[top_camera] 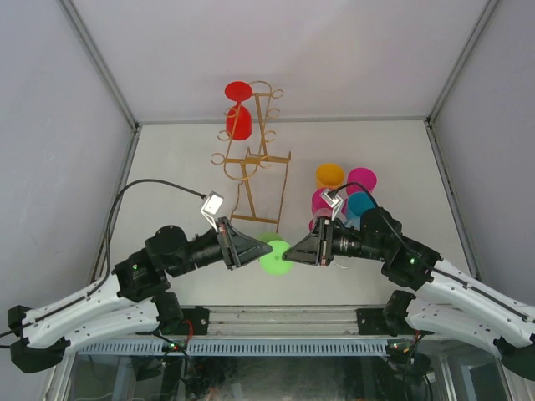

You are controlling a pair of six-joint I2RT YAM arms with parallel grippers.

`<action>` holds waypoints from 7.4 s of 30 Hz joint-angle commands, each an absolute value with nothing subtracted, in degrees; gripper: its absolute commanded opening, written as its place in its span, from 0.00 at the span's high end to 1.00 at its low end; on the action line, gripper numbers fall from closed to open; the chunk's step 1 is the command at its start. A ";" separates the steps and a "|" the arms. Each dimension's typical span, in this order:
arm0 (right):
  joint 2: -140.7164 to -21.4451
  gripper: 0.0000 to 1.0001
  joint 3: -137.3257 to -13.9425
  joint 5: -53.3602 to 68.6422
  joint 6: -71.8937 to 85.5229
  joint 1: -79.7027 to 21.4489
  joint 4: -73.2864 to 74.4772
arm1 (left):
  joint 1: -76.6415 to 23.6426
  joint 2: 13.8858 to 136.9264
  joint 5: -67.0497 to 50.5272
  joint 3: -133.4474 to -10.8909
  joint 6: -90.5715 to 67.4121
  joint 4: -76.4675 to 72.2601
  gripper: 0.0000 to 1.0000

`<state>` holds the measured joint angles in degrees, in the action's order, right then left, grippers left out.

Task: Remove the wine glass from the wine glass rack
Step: Place the wine glass at the center of the board.

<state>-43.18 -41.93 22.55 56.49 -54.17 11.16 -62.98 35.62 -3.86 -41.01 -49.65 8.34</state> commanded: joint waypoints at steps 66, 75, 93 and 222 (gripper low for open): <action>-28.44 0.21 -55.90 17.56 46.84 -37.50 25.56 | -67.62 19.54 -38.05 -29.65 0.92 11.91 1.00; -43.24 0.24 -56.10 38.48 48.57 -36.47 29.14 | -67.66 18.77 -44.56 -30.30 1.75 6.34 1.00; -47.50 0.83 -52.07 56.10 55.26 -44.82 8.32 | -67.61 18.39 -38.36 -30.64 2.36 11.73 1.00; -25.24 0.22 -52.78 -15.16 37.28 -53.68 35.13 | -7.32 50.05 -13.65 -77.73 -32.75 32.89 0.00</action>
<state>-26.41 -53.30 -12.49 36.84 -54.02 37.60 -11.86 44.10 -1.13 -72.29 -32.40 39.48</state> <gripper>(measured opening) 0.763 0.998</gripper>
